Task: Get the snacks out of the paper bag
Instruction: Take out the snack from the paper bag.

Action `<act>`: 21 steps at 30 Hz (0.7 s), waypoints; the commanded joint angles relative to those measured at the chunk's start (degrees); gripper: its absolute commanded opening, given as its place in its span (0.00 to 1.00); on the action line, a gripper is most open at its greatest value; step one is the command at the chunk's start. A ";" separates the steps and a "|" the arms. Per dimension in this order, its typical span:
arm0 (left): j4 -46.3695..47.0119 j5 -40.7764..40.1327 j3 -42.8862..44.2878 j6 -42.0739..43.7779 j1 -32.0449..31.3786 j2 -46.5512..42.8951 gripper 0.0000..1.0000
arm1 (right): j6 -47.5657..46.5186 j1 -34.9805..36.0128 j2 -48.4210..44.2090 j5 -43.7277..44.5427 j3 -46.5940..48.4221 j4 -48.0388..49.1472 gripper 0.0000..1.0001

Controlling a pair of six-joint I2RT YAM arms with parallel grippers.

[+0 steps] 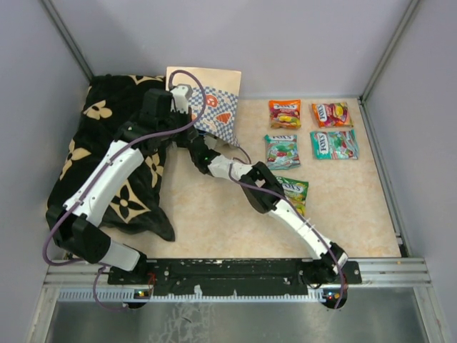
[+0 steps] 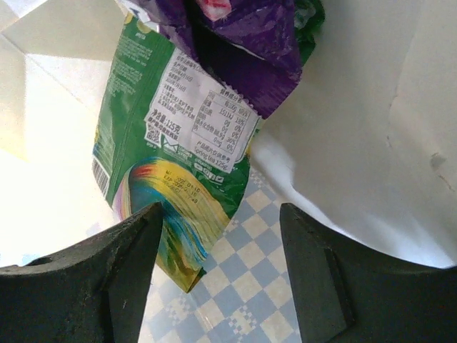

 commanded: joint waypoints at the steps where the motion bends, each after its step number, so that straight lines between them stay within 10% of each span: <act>1: -0.50 2.33 0.72 -0.72 -0.81 -2.35 0.00 | 25.41 -2.57 -2.89 4.37 -7.91 4.45 0.70; 9: -1.01 -0.09 1.75 -0.77 -0.64 -2.38 0.00 | 23.10 -1.46 -29.18 2.49 -37.82 -1.63 0.85; 21: -1.98 -2.10 2.51 -0.69 -0.65 -2.23 0.00 | 19.65 -0.29 -35.86 0.35 -33.41 -23.03 0.86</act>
